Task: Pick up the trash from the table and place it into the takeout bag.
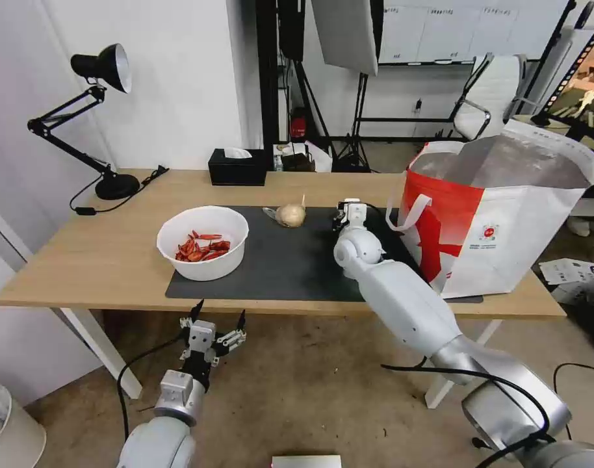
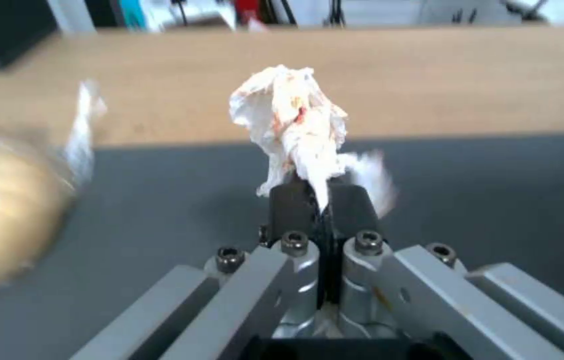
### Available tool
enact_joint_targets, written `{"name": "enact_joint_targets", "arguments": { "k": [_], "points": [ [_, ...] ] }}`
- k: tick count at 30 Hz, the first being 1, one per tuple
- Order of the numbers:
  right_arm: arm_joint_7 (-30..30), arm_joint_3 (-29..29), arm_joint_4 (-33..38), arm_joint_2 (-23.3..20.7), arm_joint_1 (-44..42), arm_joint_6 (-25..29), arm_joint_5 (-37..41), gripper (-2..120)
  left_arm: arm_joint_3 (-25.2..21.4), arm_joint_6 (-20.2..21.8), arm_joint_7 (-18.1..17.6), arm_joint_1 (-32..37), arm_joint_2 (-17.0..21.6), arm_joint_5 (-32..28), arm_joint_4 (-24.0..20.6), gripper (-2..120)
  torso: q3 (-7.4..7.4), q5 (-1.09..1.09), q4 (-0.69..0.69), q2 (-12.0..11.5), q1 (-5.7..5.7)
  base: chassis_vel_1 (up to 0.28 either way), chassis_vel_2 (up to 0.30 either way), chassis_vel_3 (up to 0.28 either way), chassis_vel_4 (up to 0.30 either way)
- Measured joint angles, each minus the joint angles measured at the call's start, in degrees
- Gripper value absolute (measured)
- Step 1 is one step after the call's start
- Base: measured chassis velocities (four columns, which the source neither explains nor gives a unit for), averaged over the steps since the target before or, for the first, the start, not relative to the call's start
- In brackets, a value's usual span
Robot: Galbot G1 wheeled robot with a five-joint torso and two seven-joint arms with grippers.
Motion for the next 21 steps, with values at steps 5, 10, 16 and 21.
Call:
{"name": "enact_joint_targets", "arguments": {
  "k": [5,10,16,21],
  "points": [
    [-2.1,1.2,12.6,-5.8,-3.7,2.8,-0.2,0,-0.3,0.0,-0.1,0.2,0.0,0.0,0.0,100,0.0,-0.01,0.01,0.0,0.0,0.0,0.0,0.0,0.0],
    [-5.2,4.6,22.3,-10.0,-8.8,6.1,-3.5,0,-0.6,0.0,-0.1,0.3,0.2,0.0,-0.1,100,-0.01,0.01,-0.01,0.0,-0.01,0.0,0.0,0.0,0.0],
    [-6.1,9.1,30.0,-13.9,-11.6,8.8,-6.6,0,-0.6,0.1,-0.2,0.2,0.3,0.0,0.2,100,-0.01,0.01,0.0,0.0,-0.01,0.0,0.0,0.0,0.0],
    [-0.3,12.6,33.6,-18.1,-8.5,5.6,-5.4,0,0.5,0.5,-0.3,0.0,0.0,-0.1,-0.4,100,-0.01,0.0,0.0,0.0,-0.01,0.0,0.0,0.0,0.0]
  ]
}}
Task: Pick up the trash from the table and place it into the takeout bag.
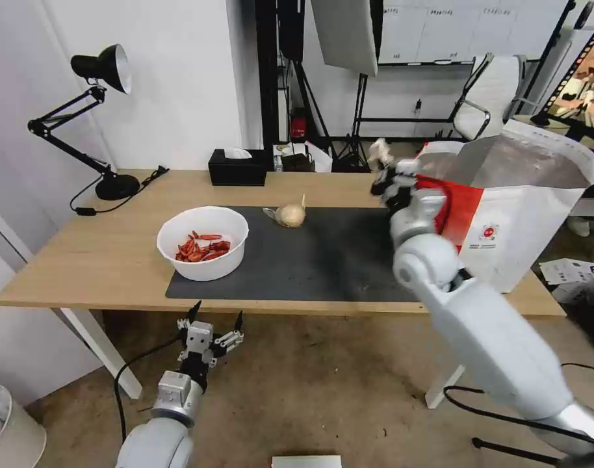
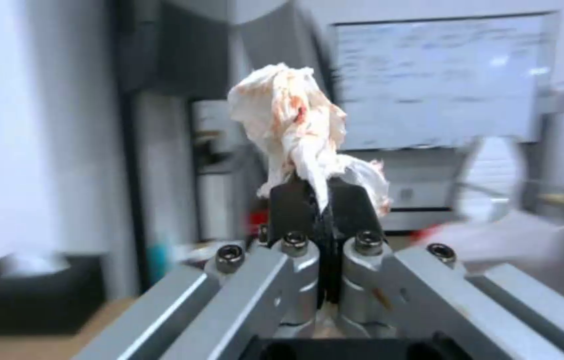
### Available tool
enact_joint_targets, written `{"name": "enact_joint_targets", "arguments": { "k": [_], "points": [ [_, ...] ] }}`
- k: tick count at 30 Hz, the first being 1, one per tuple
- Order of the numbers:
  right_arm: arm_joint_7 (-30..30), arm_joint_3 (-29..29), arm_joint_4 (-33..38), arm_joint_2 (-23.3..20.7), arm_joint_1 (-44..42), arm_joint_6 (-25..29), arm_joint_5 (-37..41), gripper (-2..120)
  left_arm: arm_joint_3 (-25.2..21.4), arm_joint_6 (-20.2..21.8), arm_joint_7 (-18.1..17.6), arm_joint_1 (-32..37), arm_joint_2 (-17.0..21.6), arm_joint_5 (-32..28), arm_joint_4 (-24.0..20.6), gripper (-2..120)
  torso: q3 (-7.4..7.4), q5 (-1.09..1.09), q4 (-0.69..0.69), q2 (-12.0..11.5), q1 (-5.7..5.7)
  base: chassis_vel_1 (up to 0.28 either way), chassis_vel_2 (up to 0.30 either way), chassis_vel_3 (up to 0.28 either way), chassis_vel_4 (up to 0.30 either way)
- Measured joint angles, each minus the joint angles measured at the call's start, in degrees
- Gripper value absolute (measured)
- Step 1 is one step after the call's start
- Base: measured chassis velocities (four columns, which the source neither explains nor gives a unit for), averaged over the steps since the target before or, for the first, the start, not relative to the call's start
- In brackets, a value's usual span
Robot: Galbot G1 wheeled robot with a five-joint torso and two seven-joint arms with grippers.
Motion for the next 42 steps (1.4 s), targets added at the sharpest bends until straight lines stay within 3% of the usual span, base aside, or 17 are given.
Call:
{"name": "enact_joint_targets", "arguments": {
  "k": [6,9,15,19,24,35,39,42],
  "points": [
    [14.7,3.0,-0.6,-4.1,3.4,-10.1,5.7,0,0.8,0.4,0.0,-0.3,0.2,-0.6,-0.4,100,0.0,0.0,0.01,0.0,0.0,0.0,0.0,0.0,0.0],
    [16.6,3.9,-1.2,-5.5,2.7,-12.7,7.9,0,1.5,1.3,-0.1,-0.5,0.6,-1.9,-0.5,100,0.01,0.0,0.01,0.0,0.0,0.0,0.0,0.0,0.0],
    [16.3,5.0,-0.6,-6.3,0.6,-13.0,11.9,10,1.8,2.4,-0.5,-1.3,1.1,-2.2,-0.4,100,0.0,0.0,0.0,0.0,0.0,0.0,0.0,0.0,0.0],
    [16.1,4.4,-0.6,-5.7,0.8,-13.1,12.3,30,2.3,3.0,-1.3,-1.5,1.7,-2.2,-0.3,100,0.0,0.0,0.02,0.0,0.01,0.0,0.0,0.0,0.0],
    [16.0,4.2,-0.5,-5.8,0.8,-13.3,12.3,43,2.4,3.1,-1.3,-1.0,1.4,-2.2,-0.7,100,0.0,0.0,0.01,0.0,0.0,0.0,0.0,0.0,0.0],
    [15.3,4.0,0.8,-8.0,1.9,-14.0,15.4,87,2.4,3.1,-1.3,0.2,0.7,-1.9,-1.7,100,0.0,0.0,0.01,0.0,0.0,0.0,0.0,0.0,0.0],
    [14.9,4.3,1.1,-8.7,1.9,-14.4,16.2,99,2.5,3.1,-1.3,0.4,0.6,-1.7,-2.0,100,0.0,0.0,0.01,0.0,0.0,0.0,0.0,0.0,0.0],
    [12.0,5.1,1.9,-9.2,1.3,-13.1,17.2,100,2.5,3.2,-1.3,0.5,0.6,-1.7,-2.3,100,0.0,0.0,0.01,0.0,0.0,0.0,0.0,0.0,0.0]
  ]
}}
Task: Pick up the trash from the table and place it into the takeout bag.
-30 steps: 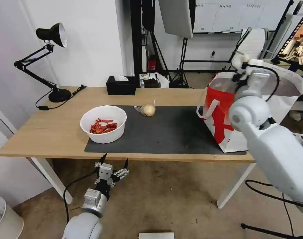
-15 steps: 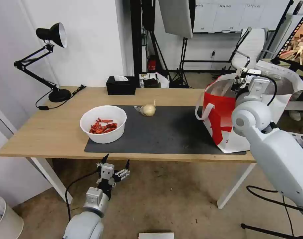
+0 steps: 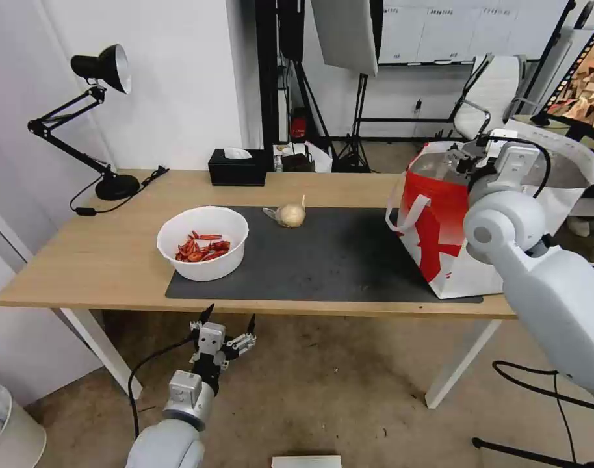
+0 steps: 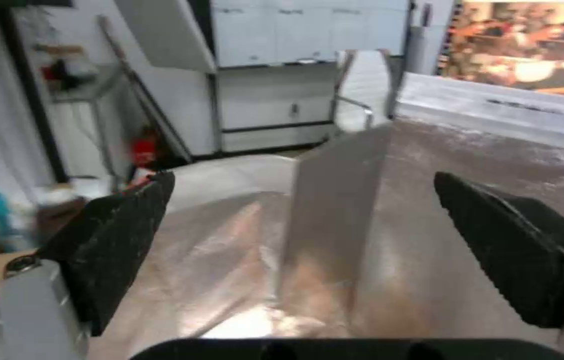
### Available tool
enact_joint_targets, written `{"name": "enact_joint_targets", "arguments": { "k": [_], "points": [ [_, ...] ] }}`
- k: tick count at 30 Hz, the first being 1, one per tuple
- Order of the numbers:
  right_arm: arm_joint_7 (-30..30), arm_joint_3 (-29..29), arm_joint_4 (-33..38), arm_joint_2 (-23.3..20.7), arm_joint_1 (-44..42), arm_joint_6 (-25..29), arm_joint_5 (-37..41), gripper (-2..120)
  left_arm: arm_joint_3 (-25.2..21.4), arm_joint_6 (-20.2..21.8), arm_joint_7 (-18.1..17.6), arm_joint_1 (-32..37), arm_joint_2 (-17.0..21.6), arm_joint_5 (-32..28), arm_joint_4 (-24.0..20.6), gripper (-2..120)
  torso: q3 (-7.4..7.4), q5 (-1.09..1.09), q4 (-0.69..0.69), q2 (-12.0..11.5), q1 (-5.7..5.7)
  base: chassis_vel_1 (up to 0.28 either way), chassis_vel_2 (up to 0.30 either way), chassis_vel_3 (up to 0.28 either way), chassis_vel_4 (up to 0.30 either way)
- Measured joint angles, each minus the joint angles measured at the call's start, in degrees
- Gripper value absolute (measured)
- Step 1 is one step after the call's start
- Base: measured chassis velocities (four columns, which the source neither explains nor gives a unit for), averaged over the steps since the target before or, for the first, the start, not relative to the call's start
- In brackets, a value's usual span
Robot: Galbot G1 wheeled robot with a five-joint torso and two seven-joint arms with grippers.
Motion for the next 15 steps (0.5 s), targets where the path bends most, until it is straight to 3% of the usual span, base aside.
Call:
{"name": "enact_joint_targets", "arguments": {
  "k": [3,6,8,10,14,15],
  "points": [
    [-3.5,0.7,1.6,-0.5,-1.4,2.8,1.3,100,-0.1,0.1,0.0,0.0,0.0,0.0,-0.2,100,0.0,0.0,0.0,0.0,0.0,0.0,0.0,0.0,0.0],
    [-12.6,3.4,6.1,-1.8,-7.3,8.5,2.7,100,-0.3,0.0,0.0,-0.3,0.0,-0.3,-0.6,100,0.0,-0.02,0.02,0.0,0.0,0.0,0.0,0.0,0.0],
    [-14.7,4.2,6.9,-2.0,-8.9,9.6,2.6,100,-0.3,-0.1,0.0,-0.4,0.0,-0.4,-0.6,100,0.0,-0.01,0.01,0.0,0.0,0.0,0.0,0.0,0.0],
    [-23.0,7.8,10.5,-2.3,-16.5,13.7,0.4,100,-0.4,-1.0,0.0,-0.8,-0.4,-0.6,-0.5,100,0.0,0.03,-0.01,0.0,0.0,0.0,0.0,0.0,0.0],
    [-30.0,13.1,14.7,-1.4,-25.2,17.2,-1.9,100,-0.3,-2.5,-0.2,-1.1,-1.0,-0.7,0.3,100,-0.01,-0.02,-0.01,0.0,0.0,0.0,0.0,0.0,0.0],
    [-34.4,17.1,18.1,0.5,-33.9,19.8,-4.7,100,-0.3,-3.2,-0.2,-1.1,-1.2,-0.7,0.8,100,-0.01,0.0,-0.01,0.0,-0.01,0.0,0.0,0.0,0.0]
  ]
}}
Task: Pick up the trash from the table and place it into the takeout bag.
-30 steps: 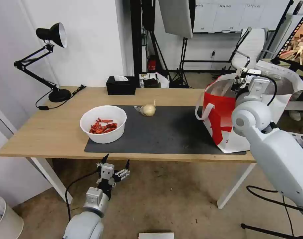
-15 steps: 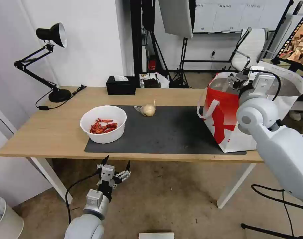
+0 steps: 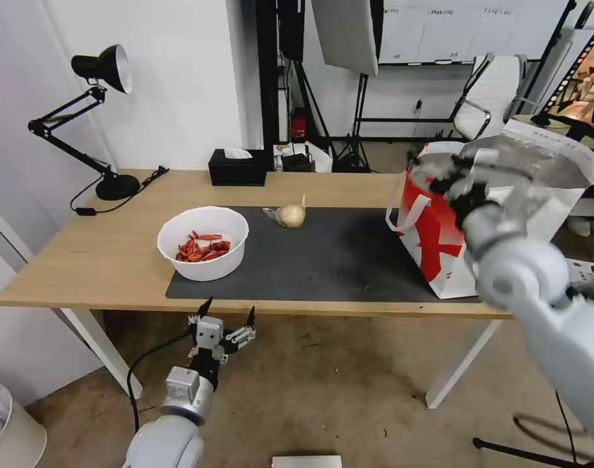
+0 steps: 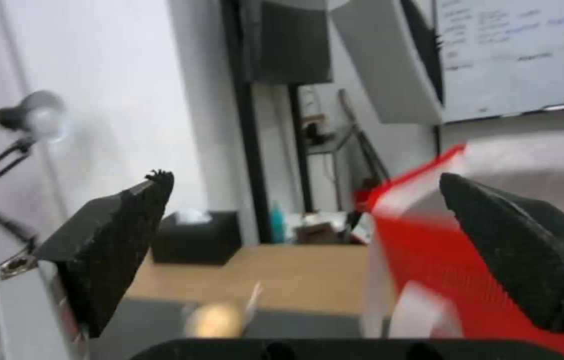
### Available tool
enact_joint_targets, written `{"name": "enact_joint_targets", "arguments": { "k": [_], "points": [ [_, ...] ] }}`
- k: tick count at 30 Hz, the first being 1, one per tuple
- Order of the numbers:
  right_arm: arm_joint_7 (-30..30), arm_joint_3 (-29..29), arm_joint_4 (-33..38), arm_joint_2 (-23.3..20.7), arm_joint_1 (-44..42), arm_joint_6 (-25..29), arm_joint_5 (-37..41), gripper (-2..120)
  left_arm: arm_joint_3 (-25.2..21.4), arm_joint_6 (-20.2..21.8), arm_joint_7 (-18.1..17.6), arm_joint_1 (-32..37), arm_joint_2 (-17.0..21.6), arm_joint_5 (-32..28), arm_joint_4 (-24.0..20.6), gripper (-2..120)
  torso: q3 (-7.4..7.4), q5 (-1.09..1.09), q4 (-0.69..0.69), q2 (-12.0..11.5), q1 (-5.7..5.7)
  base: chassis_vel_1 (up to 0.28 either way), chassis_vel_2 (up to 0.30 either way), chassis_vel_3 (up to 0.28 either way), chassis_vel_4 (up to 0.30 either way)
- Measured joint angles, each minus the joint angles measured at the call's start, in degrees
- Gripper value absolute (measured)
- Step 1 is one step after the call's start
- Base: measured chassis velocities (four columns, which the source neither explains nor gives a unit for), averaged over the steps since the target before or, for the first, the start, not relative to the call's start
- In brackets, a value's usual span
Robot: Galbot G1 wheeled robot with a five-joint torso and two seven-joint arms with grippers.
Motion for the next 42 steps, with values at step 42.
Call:
{"name": "enact_joint_targets", "arguments": {
  "k": [42],
  "points": [
    [-6.1,2.2,-5.1,21.5,-34.3,13.5,-35.5,100,-0.7,2.8,0.6,2.3,-0.8,0.5,-0.3,100,0.01,-0.01,0.0,0.0,0.0,0.0,0.0,0.0,0.0]
  ]
}}
